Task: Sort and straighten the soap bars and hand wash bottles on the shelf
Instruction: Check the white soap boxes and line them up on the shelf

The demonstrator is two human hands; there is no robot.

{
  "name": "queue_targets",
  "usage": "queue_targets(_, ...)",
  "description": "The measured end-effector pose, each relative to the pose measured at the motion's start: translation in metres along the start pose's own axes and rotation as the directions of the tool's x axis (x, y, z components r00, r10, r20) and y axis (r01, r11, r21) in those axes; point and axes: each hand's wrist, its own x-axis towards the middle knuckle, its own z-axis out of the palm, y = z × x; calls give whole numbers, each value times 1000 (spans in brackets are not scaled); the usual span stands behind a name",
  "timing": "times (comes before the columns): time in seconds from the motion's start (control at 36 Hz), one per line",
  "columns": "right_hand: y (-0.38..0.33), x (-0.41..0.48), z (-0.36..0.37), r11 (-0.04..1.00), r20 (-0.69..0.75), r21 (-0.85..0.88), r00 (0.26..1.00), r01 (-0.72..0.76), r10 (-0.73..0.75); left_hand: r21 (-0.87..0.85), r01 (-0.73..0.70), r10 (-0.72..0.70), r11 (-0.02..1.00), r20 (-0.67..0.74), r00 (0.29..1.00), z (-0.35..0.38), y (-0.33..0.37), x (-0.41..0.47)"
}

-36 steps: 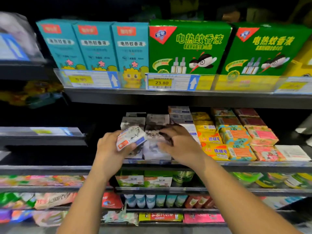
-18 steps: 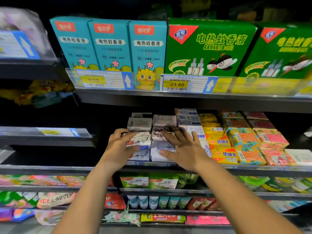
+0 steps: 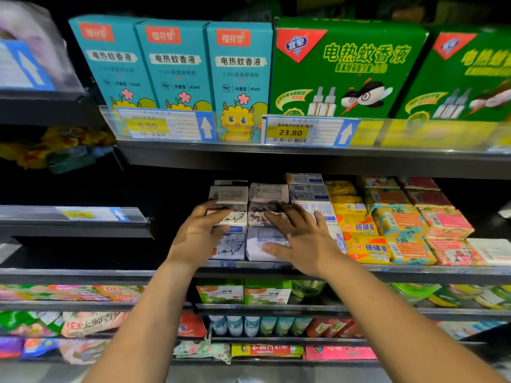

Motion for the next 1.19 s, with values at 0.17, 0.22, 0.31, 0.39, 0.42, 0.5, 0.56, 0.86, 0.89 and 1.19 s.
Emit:
queue_targets(0.17, 1, 0, 0, 998, -7, 55, 1000, 27, -27, 135, 20, -19, 991, -7, 1000, -2, 7, -3)
queue_targets(0.22, 3, 2, -3, 991, -3, 124, 999, 45, -44, 237, -41, 49, 971, -26, 998, 1, 8, -7)
queue_targets(0.31, 9, -1, -16, 964, -29, 259, 998, 63, -58, 295, -116, 107, 949, 48, 993, 3, 15, -16)
queue_targets(0.39, 19, -13, -28, 927, -68, 368, 996, 73, -51, 330, -174, 139, 928, 126, 982, 10, 22, -23)
queue_targets(0.42, 25, -18, -31, 923, -67, 379, 997, 61, -39, 342, -200, 158, 918, 146, 977, 13, 25, -25)
queue_targets(0.5, 48, -33, -37, 916, -87, 400, 996, 23, 13, 356, -207, 147, 911, 187, 971, 25, 41, -29)
queue_targets(0.56, 68, -43, -41, 938, -91, 347, 995, -9, 43, 399, -200, 122, 895, 212, 970, 33, 58, -30)
queue_targets(0.86, 213, -128, -65, 944, -258, 329, 958, -32, 122, 507, -197, -6, 839, 372, 928, 114, 171, -21)
queue_targets(0.89, 229, -136, -65, 950, -272, 309, 952, -49, 137, 494, -202, -10, 845, 392, 920, 124, 184, -22)
queue_targets(1.19, 367, -187, -61, 879, -201, 203, 860, -431, 468, 345, -326, 93, 880, 547, 832, 236, 294, -14)
